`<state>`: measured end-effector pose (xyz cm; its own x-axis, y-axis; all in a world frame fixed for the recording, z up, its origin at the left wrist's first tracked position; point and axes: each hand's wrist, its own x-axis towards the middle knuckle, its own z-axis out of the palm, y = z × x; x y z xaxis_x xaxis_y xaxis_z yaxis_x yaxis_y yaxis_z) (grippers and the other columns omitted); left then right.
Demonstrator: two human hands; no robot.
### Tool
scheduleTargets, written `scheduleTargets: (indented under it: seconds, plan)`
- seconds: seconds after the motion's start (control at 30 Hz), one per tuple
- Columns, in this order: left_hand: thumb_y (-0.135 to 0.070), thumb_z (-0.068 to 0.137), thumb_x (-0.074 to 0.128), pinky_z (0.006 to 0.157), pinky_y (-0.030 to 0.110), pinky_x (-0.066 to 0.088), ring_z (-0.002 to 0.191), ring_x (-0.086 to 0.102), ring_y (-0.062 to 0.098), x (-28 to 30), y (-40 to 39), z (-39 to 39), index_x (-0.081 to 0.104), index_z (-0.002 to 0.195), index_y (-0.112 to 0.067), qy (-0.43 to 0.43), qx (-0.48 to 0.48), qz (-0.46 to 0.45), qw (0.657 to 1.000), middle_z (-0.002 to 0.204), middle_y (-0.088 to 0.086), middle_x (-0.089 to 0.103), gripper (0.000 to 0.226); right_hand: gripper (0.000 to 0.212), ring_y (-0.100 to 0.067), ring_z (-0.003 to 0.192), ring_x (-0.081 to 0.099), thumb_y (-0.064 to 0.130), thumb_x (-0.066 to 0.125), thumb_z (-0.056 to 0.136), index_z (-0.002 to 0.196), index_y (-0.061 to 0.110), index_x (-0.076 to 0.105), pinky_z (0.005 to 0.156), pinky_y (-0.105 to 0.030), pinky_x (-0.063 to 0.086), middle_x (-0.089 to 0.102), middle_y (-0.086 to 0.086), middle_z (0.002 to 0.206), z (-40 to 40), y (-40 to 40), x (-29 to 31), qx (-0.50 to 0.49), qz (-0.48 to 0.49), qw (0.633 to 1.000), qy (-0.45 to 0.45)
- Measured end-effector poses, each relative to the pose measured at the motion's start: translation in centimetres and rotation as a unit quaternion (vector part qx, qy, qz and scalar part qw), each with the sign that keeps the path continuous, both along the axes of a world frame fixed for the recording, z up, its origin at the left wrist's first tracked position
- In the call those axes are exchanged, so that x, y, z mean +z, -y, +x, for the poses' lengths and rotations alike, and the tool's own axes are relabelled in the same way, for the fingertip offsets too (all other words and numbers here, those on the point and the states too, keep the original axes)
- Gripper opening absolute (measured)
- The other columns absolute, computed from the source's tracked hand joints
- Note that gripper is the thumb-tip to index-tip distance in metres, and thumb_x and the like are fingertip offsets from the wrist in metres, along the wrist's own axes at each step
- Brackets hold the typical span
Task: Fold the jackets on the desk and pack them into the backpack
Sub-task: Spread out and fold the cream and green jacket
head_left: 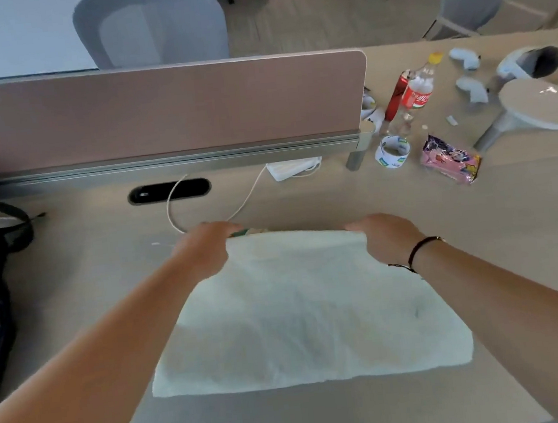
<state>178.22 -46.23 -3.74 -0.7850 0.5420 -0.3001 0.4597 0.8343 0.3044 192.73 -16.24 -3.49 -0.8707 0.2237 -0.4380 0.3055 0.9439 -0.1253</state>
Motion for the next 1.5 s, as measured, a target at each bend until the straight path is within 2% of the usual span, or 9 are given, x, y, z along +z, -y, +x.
scheduleTargets:
  seconds: [0.2,0.3,0.53,0.7,0.83,1.0,1.2,1.33,1.5]
  plan:
    - [-0.051,0.102,0.037,0.124,0.049,0.001,0.154,0.002,0.031,-8.7,2.6,2.1,-0.001,0.158,-0.041,-0.057,-0.05,-0.066,0.995,0.169,0.001,-0.003,0.069,0.066,-0.027,0.152,0.013,0.044,0.038,0.102,0.157,0.04,0.003,0.121,-0.057,0.008,0.012,-0.006,0.165,4.4,0.6,-7.8,-0.063,0.102,0.991,0.062]
    - [-0.053,0.101,0.025,0.123,0.053,-0.005,0.153,-0.011,0.031,-11.7,3.5,4.3,0.002,0.158,-0.039,-0.085,-0.03,-0.022,0.996,0.165,0.003,-0.024,0.064,0.062,-0.028,0.154,0.004,0.052,0.021,0.103,0.158,0.038,-0.002,0.12,-0.061,0.005,0.001,-0.005,0.168,6.4,1.3,-9.8,-0.119,0.114,0.986,0.034]
    - [-0.067,0.097,0.024,0.117,0.059,-0.01,0.152,-0.02,0.029,-12.7,-1.1,9.1,0.008,0.159,-0.042,-0.056,-0.088,-0.027,0.994,0.167,0.005,-0.019,0.069,0.067,-0.024,0.154,-0.012,0.066,0.02,0.098,0.155,0.046,-0.008,0.12,-0.062,-0.002,-0.018,0.003,0.166,6.0,6.8,-9.9,-0.126,0.017,0.992,-0.02]
    - [-0.086,0.087,0.023,0.11,0.07,0.004,0.153,0.001,0.037,-13.0,-4.7,10.0,0.027,0.156,-0.04,-0.038,-0.122,-0.056,0.99,0.168,0.004,0.004,0.082,0.074,-0.025,0.154,-0.015,0.076,0.018,0.092,0.156,0.047,-0.003,0.117,-0.066,-0.007,-0.018,0.006,0.167,3.6,8.4,-10.8,-0.029,-0.004,0.998,-0.052]
    - [-0.102,0.066,0.024,0.11,0.074,-0.01,0.149,-0.027,0.035,-13.4,-5.1,7.8,-0.009,0.154,-0.05,-0.031,-0.072,-0.087,0.993,0.163,-0.014,-0.025,0.108,0.093,-0.017,0.152,-0.023,0.092,0.023,0.078,0.155,0.049,-0.008,0.115,-0.066,-0.011,-0.023,0.017,0.163,2.5,5.2,-12.3,-0.05,-0.01,0.998,-0.027]
    - [-0.105,0.059,0.021,0.116,0.068,-0.007,0.15,-0.024,0.035,-12.6,-4.5,6.2,-0.018,0.152,-0.048,-0.028,-0.034,-0.113,0.993,0.16,-0.022,-0.026,0.116,0.092,-0.014,0.152,-0.022,0.096,0.02,0.076,0.153,0.053,-0.007,0.119,-0.056,-0.015,-0.016,0.016,0.165,3.6,0.2,-13.7,-0.113,-0.004,0.992,-0.058]
    - [-0.094,0.075,0.017,0.121,0.058,-0.006,0.152,-0.021,0.019,-13.1,1.7,5.5,-0.016,0.152,-0.051,-0.017,0.104,-0.107,0.989,0.164,-0.02,-0.018,0.094,0.09,-0.017,0.154,-0.013,0.092,0.018,0.081,0.157,0.044,0.004,0.125,-0.043,-0.001,-0.01,0.008,0.168,6.4,-4.4,-14.0,-0.106,0.028,0.991,-0.079]
    - [-0.085,0.086,0.009,0.121,0.058,-0.008,0.153,-0.019,0.024,-12.5,2.3,7.8,-0.012,0.153,-0.052,0.002,0.16,-0.095,0.983,0.165,-0.014,-0.019,0.078,0.081,-0.023,0.154,-0.008,0.081,0.015,0.088,0.158,0.039,0.01,0.123,-0.055,0.003,-0.01,0.0,0.168,6.7,-3.3,-13.7,-0.126,0.037,0.988,-0.078]
    - [-0.055,0.1,0.016,0.122,0.056,-0.004,0.155,-0.009,0.024,-12.5,-3.6,16.9,0.0,0.158,-0.043,-0.023,0.023,0.01,0.999,0.167,-0.012,-0.009,0.061,0.058,-0.026,0.155,0.004,0.053,0.028,0.103,0.158,0.036,0.021,0.122,-0.057,0.004,0.001,-0.005,0.169,8.6,7.9,-13.1,-0.003,-0.042,0.985,-0.168]
